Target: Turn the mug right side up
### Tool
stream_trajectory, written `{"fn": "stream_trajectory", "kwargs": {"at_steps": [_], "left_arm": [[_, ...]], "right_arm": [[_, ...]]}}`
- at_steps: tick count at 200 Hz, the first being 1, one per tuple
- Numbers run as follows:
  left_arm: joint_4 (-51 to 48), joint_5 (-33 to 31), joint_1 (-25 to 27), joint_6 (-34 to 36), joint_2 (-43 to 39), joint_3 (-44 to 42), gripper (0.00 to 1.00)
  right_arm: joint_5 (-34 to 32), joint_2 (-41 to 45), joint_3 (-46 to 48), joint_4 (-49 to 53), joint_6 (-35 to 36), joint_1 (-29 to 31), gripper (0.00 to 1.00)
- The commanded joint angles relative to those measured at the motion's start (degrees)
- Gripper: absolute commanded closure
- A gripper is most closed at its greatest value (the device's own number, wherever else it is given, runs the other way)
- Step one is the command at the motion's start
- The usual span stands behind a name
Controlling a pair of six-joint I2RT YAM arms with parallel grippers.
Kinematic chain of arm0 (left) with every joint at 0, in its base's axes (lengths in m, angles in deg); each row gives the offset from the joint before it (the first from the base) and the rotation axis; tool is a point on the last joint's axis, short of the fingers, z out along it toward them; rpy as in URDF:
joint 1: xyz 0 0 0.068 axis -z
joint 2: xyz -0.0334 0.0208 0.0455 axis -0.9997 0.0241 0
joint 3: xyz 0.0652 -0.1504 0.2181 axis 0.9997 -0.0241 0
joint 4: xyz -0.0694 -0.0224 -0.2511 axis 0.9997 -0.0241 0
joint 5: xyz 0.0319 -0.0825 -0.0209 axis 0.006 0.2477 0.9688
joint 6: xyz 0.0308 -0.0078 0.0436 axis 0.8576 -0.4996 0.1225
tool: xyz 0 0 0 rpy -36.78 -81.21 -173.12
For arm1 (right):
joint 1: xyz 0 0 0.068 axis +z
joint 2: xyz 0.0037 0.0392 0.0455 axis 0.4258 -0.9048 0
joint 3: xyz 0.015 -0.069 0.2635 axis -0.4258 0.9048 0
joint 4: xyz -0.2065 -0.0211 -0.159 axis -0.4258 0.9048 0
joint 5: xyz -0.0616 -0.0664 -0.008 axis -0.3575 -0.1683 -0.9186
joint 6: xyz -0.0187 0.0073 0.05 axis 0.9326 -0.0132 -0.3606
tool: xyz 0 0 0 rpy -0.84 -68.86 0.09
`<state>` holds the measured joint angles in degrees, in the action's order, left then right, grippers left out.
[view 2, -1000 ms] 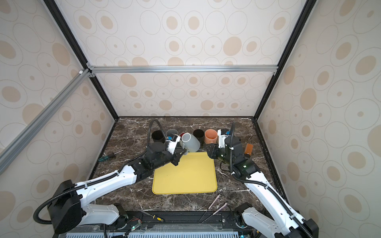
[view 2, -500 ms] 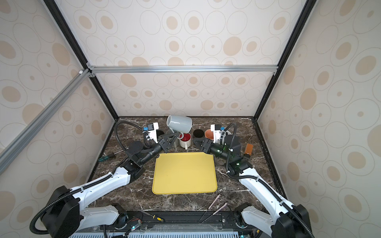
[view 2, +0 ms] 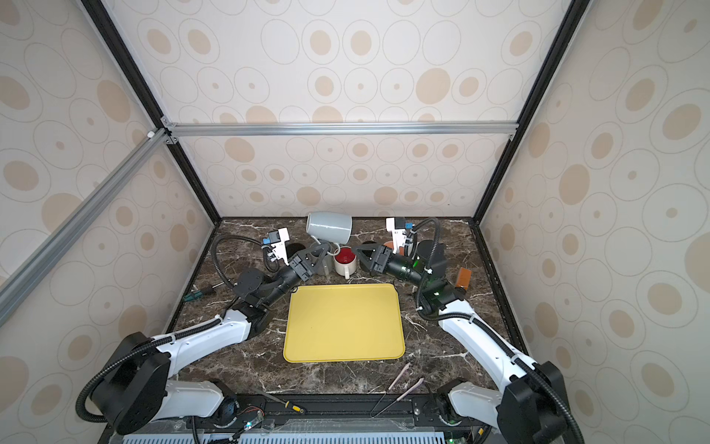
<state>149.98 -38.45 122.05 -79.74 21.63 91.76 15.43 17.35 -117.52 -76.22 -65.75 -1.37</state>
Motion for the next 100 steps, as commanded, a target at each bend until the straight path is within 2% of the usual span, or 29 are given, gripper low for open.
{"fn": "stream_trajectory", "kwargs": {"at_steps": [1, 100], "left_arm": [[12.55, 1.33, -0.43, -4.54, 0.56, 1.22, 1.00], [19.52, 1.31, -0.42, -9.07, 3.87, 1.69, 1.00]], "right_arm": [[2.87, -2.55, -1.53, -7.73, -5.37, 0.33, 0.57], [3.47, -6.67, -5.37, -9.76, -6.12, 2.67, 0.57]]}}
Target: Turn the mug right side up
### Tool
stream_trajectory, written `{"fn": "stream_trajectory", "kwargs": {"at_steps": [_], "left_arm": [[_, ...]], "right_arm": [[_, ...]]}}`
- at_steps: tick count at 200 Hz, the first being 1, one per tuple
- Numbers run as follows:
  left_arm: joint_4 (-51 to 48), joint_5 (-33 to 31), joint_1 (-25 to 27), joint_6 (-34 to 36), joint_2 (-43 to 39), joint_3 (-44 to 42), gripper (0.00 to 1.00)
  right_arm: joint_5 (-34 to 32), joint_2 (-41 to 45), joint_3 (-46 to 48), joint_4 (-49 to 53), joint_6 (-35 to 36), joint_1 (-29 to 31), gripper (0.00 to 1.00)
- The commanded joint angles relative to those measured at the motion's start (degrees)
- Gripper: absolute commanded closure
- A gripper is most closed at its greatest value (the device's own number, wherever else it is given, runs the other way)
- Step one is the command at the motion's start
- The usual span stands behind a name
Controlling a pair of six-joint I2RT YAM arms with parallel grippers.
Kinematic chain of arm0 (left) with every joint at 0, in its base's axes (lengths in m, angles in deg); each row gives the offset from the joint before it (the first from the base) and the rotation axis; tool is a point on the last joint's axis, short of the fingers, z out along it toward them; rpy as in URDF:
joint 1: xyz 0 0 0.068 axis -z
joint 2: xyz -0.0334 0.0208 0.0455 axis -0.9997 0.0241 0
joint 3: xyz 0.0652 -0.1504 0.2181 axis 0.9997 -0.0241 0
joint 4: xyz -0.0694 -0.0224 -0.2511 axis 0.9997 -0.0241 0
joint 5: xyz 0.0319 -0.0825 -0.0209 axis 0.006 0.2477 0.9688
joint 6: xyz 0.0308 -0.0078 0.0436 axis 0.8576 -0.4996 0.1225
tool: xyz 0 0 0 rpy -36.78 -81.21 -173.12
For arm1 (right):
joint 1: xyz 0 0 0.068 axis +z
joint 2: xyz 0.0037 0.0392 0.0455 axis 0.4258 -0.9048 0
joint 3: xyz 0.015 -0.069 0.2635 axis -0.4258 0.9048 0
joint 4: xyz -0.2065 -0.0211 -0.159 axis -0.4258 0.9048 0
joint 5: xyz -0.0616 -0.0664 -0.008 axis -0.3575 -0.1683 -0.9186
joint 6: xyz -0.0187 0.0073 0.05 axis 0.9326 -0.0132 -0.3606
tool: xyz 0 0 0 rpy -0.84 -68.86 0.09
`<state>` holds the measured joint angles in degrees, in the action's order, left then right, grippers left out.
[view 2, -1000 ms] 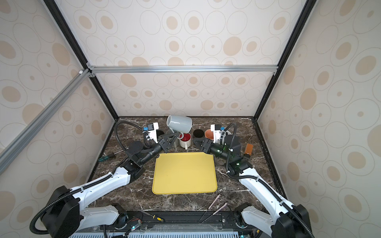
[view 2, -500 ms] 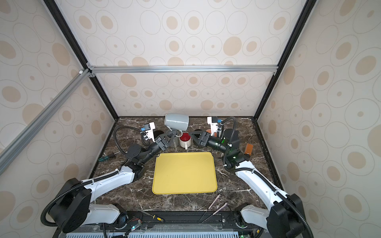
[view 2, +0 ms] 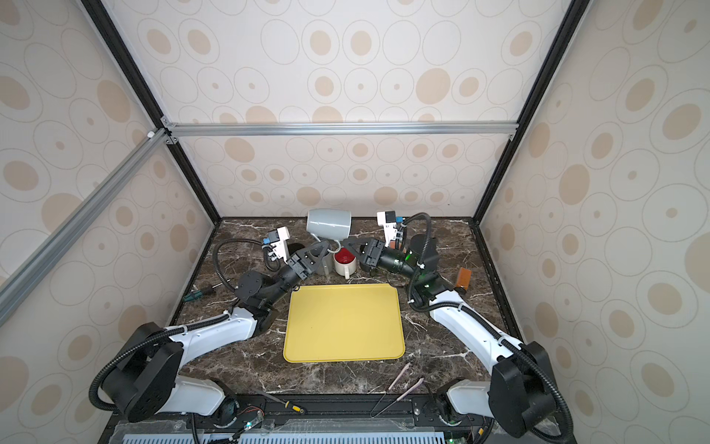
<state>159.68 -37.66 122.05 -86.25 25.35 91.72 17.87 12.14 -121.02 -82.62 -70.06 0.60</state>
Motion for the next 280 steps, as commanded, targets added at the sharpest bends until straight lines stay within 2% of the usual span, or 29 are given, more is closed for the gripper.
{"fn": "stream_trajectory", "kwargs": {"at_steps": [1, 101, 136, 189, 231, 280], "left_arm": [[9.86, 0.50, -0.40, -2.58, 0.21, 1.73, 1.00], [12.13, 1.03, -0.34, -3.60, 1.58, 1.77, 1.00], [13.59, 1.20, -0.29, -3.67, 2.17, 1.30, 1.00], [12.45, 1.41, -0.29, -2.71, 2.38, 1.51, 1.00], [7.92, 2.95, -0.32, -2.29, 3.08, 2.98, 1.00], [-3.72, 6.37, -0.19, 4.16, -0.35, 3.47, 1.00]], "right_arm": [[1.03, -1.53, -1.91, -3.38, -1.91, 0.72, 0.57], [1.64, -5.45, -3.49, -8.87, -4.90, 2.39, 0.60], [2.08, -8.97, -4.05, -14.97, -9.32, 3.44, 0.60], [1.14, -9.86, -3.18, -15.29, -9.16, 3.92, 0.61], [1.14, -7.08, -2.19, -9.01, -4.23, 3.75, 0.60], [-3.46, 1.86, -0.18, 7.97, 5.82, 1.53, 0.60]]}}
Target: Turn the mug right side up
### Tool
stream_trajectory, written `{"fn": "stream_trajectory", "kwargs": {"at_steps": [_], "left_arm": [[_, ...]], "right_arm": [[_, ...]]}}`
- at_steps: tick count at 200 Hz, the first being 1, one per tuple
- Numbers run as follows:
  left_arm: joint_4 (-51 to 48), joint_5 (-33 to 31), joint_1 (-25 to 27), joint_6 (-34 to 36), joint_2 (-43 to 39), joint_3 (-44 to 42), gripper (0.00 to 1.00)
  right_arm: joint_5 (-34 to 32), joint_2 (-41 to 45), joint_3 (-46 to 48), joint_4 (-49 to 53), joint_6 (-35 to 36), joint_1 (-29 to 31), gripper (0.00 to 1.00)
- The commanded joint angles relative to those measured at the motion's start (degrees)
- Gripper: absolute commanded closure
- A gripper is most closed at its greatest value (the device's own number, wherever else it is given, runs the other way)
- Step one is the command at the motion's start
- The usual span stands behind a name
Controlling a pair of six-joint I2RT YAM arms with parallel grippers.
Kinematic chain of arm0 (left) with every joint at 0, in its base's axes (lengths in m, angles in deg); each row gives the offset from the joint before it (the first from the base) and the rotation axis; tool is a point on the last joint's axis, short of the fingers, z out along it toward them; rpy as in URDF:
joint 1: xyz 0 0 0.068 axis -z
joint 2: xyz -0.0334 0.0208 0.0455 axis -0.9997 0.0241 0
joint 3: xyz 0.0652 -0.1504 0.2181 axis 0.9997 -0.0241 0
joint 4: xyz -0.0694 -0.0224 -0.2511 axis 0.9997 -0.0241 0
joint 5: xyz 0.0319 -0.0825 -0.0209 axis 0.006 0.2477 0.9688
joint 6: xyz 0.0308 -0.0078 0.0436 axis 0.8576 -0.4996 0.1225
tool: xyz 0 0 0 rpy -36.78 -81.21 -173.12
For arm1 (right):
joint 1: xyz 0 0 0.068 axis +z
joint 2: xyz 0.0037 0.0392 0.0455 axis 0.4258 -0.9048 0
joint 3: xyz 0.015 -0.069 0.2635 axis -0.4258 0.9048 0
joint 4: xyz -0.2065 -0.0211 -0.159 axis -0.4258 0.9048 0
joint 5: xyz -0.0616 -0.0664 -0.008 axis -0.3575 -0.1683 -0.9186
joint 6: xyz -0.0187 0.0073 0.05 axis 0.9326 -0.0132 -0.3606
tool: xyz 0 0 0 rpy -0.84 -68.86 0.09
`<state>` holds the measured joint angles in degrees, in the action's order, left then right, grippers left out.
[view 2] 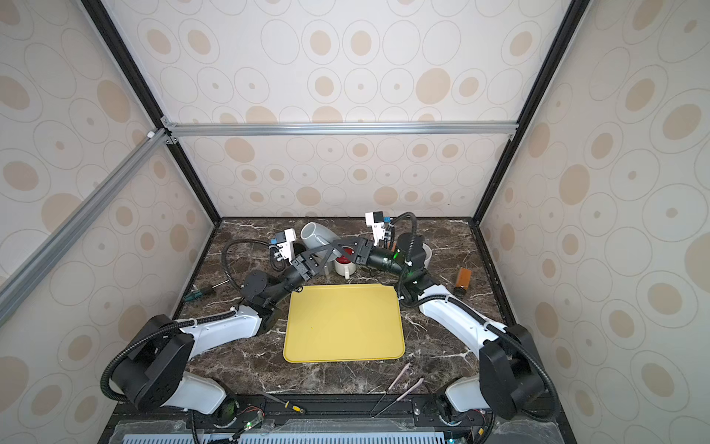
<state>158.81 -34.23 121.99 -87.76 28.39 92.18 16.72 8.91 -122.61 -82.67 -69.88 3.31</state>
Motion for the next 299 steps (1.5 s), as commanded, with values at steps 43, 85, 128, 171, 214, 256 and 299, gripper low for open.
{"fn": "stream_trajectory", "kwargs": {"at_steps": [43, 85, 128, 171, 214, 256, 299], "left_arm": [[-11.64, 4.11, 0.99, 12.89, -6.97, 0.00, 1.00], [-23.59, 5.27, 4.72, 24.10, -8.19, -0.84, 1.00], [-28.36, 7.15, 9.31, 33.31, -2.50, 0.75, 1.00], [-26.47, 8.31, 12.86, 39.39, 5.58, 1.31, 1.00], [-22.64, 8.37, 14.63, 44.43, 12.17, 1.50, 1.00], [-15.65, 11.68, 14.71, 44.11, 16.76, 1.33, 1.00], [-10.89, 16.75, 14.31, 42.77, 21.58, 2.83, 1.00]], "right_arm": [[-5.41, 9.87, 3.12, 16.91, 9.02, -4.47, 0.60], [-5.35, 10.76, 4.56, 18.78, 9.56, -5.35, 0.60], [-7.15, 12.55, 6.23, 21.46, 10.19, -6.49, 0.60], [-9.48, 15.44, 7.73, 25.71, 12.08, -8.90, 0.60], [-8.61, 15.27, 8.09, 26.22, 12.39, -9.75, 0.60], [-8.69, 15.16, 7.97, 27.28, 13.53, -9.88, 0.60], [-9.19, 15.73, 8.15, 28.71, 14.52, -9.92, 0.60]]}}
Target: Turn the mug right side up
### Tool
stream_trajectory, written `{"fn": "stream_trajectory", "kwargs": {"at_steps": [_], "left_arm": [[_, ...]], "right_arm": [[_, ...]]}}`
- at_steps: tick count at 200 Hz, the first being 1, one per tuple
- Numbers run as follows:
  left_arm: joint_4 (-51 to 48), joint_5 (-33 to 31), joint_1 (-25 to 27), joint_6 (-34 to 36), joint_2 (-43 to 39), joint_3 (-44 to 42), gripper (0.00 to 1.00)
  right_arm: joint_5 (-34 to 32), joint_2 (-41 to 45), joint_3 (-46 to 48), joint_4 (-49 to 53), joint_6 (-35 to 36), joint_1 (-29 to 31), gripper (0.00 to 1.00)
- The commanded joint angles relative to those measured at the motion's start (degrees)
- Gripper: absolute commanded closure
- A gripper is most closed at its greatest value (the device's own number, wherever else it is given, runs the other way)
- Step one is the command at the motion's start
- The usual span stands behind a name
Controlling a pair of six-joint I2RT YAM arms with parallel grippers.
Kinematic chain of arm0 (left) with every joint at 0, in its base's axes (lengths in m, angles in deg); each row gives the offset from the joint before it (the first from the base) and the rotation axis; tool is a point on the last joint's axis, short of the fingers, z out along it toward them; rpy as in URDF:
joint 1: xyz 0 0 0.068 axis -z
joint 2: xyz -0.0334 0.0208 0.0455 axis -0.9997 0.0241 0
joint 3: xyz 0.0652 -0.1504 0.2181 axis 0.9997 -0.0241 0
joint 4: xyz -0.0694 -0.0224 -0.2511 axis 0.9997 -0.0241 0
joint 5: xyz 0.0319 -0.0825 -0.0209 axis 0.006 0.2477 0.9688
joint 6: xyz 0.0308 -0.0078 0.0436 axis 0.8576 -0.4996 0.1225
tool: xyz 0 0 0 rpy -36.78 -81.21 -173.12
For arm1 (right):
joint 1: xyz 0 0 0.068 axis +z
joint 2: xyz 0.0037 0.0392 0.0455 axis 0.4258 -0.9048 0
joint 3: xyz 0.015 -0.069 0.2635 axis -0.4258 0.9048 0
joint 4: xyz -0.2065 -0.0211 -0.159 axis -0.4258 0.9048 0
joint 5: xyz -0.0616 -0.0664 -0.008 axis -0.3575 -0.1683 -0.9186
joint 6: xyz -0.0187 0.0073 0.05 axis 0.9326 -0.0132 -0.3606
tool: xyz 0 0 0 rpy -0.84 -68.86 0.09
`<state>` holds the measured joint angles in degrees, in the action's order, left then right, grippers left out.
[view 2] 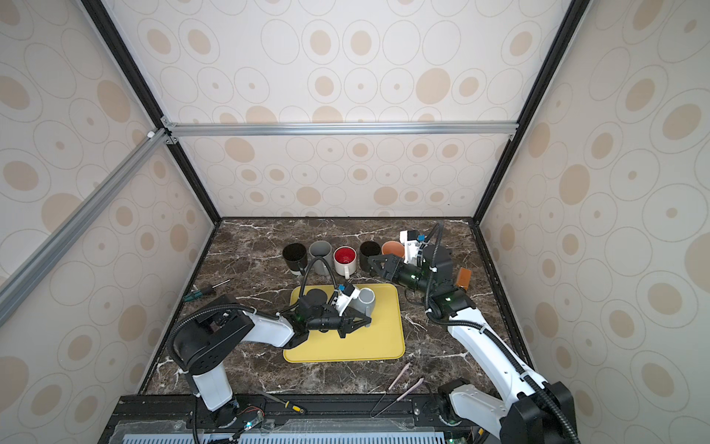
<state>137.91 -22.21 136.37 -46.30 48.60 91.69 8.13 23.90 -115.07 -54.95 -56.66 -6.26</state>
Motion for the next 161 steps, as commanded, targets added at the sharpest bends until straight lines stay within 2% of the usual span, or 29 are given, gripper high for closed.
{"fn": "stream_trajectory", "kwargs": {"at_steps": [1, 36, 68, 141, 161], "left_arm": [[10.16, 4.86, -0.05, 1.22, 1.54, 3.32, 1.00], [11.26, 6.41, -0.86, 1.35, 4.17, 4.65, 1.00], [14.22, 9.23, -2.54, -1.58, 7.33, 5.36, 1.00], [11.90, 10.91, -3.78, -2.70, 10.01, 7.20, 1.00], [12.35, 12.22, -3.98, -4.24, 12.21, 8.29, 0.90]], "right_arm": [[-0.61, 0.72, 0.63, 1.01, 1.34, -0.37, 0.60], [-0.45, 0.98, 0.71, 1.91, 1.83, -0.48, 0.60], [-1.21, 1.38, 0.15, 3.55, 2.98, -0.42, 0.60], [-0.50, -0.14, -0.64, 3.16, 3.06, -0.48, 0.60], [-0.59, 0.16, -0.51, 3.72, 3.32, -0.56, 0.60]]}}
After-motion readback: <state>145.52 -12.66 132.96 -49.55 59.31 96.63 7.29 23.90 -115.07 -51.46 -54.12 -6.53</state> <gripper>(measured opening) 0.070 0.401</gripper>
